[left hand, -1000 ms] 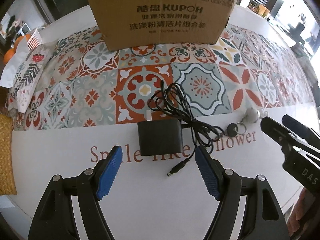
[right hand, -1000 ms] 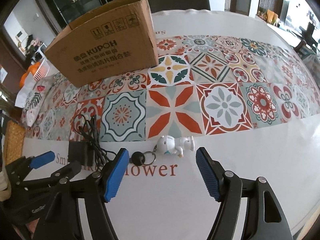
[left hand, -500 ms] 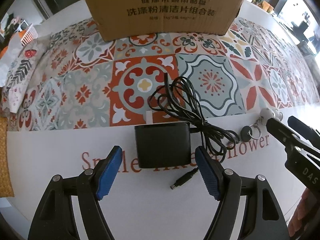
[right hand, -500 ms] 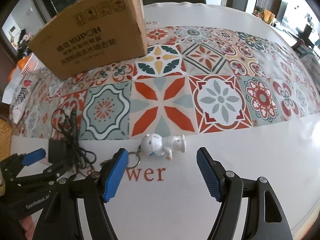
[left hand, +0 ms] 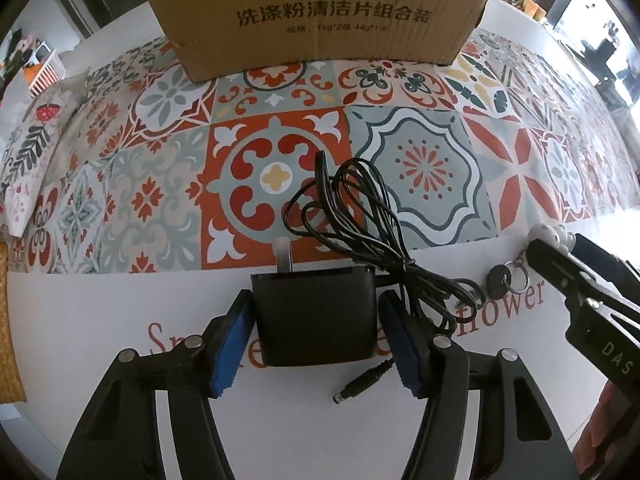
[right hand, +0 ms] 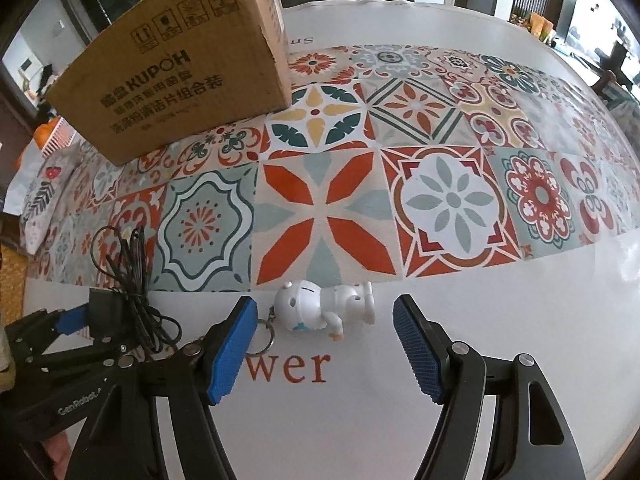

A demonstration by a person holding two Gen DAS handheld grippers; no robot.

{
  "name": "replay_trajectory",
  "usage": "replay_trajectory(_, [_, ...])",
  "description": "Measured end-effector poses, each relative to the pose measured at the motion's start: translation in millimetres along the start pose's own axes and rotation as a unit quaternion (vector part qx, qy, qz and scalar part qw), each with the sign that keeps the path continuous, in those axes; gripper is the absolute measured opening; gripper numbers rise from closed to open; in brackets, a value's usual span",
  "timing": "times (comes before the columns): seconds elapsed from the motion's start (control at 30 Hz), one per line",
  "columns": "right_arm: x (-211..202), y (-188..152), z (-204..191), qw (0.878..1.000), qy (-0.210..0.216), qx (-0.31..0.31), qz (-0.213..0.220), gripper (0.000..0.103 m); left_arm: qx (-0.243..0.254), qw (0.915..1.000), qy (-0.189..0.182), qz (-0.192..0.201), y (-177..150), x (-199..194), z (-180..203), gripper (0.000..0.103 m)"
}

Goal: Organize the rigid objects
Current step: 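Grasp the black charger with the left gripper while the right grasps the white dog figurine, then lift and carry the black charger and white figurine over the box with both tools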

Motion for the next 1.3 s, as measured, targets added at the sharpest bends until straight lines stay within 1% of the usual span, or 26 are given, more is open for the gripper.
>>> replay_trajectory(0.03, [1.5, -0.4, -0.3, 1.000, 0.003, 0.001, -0.004, 0.070, 0.001, 1.0000, 0.000, 0.002, 1.2, -0.2, -0.4, 0.058])
replay_trajectory(0.1, [3.3, -1.3, -0.8, 1.000, 0.009, 0.002, -0.006, 0.066, 0.003, 1.0000, -0.001, 0.004, 1.7, -0.9, 0.7, 0.055])
replay_trajectory(0.13, [4.3, -2.0, -0.7, 1.000, 0.011, 0.003, -0.008, 0.059, 0.005, 1.0000, -0.002, 0.003, 2.3, -0.8, 1.2, 0.055])
replay_trajectory(0.17, [6.0, -2.9, -1.2, 1.000, 0.015, 0.004, -0.011, 0.055, 0.006, 1.0000, -0.001, 0.004, 3.8, -0.6, 2.6, 0.055])
replay_trajectory(0.27, [6.0, -3.0, -2.6, 1.000, 0.018, 0.002, -0.005, 0.053, 0.009, 0.9999, -0.001, 0.005, 3.2, -1.5, 4.1, 0.055])
replay_trajectory(0.5, [-1.0, -4.4, -10.0, 1.000, 0.027, -0.011, 0.007, 0.052, 0.005, 0.9997, -0.019, 0.015, -3.4, -6.3, 6.8, 0.055])
replay_trajectory(0.63, [-9.6, -4.6, -13.0, 0.999, 0.028, -0.018, 0.021, 0.052, 0.003, 0.9994, -0.017, 0.029, -2.9, -14.5, 4.9, 0.055])
replay_trajectory(0.9, [-29.4, -2.4, -20.3, 0.998, 0.030, -0.028, 0.044, 0.052, -0.003, 0.9977, -0.017, 0.065, -4.8, -43.3, 1.1, 0.055])
replay_trajectory(1.3, [-74.1, 13.3, -37.6, 0.993, 0.037, -0.046, 0.099, 0.052, -0.012, 0.9919, -0.029, 0.123, 15.5, -91.2, -5.3, 0.055])
Point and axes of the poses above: each gripper's, at about its wrist camera, not at the fingertips, and x roughly the way its jaws point, z to its right, y to its top, the point moved 10 cm from there along x, roughly the way its jaws point, and after that the axes turned 13 degrees about -z, right-handed, at the moved point
